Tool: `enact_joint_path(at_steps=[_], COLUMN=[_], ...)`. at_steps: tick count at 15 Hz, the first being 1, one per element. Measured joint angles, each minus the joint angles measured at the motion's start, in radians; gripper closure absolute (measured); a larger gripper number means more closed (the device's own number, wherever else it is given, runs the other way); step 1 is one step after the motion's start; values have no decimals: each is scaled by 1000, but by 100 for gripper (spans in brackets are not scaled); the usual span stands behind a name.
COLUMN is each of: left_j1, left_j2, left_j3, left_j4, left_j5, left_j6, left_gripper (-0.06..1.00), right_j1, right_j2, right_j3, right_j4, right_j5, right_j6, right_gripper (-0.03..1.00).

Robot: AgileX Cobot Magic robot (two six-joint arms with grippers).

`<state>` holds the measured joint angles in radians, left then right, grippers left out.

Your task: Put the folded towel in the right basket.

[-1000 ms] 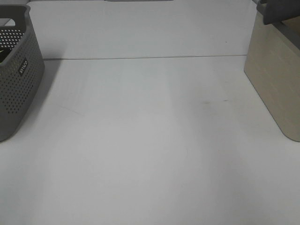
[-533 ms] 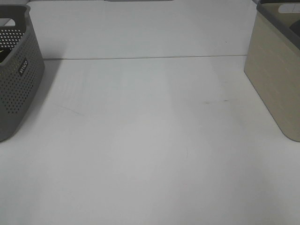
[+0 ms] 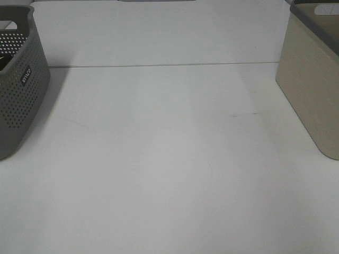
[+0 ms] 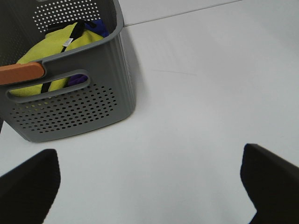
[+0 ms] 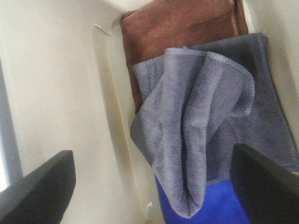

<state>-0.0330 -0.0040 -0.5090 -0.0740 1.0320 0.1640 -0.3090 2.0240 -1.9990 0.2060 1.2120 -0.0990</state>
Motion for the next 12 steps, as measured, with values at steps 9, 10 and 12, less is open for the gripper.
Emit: enact_joint_path(at_steps=[9, 10, 12], left_j1=[0, 0, 0], left_j2=[0, 0, 0], left_j3=[0, 0, 0], left_j4=[0, 0, 0], left_j5=[0, 0, 0], left_j6=[0, 0, 0], left_gripper=[-4, -4, -4], right_j1=[396, 431, 468], right_j2=[-182, -195, -231], right_j3=[1, 2, 4], right_j4=[-26, -50, -83], right_j5=[5, 6, 5], right_j6=[24, 46, 74], right_gripper=[12, 12, 12])
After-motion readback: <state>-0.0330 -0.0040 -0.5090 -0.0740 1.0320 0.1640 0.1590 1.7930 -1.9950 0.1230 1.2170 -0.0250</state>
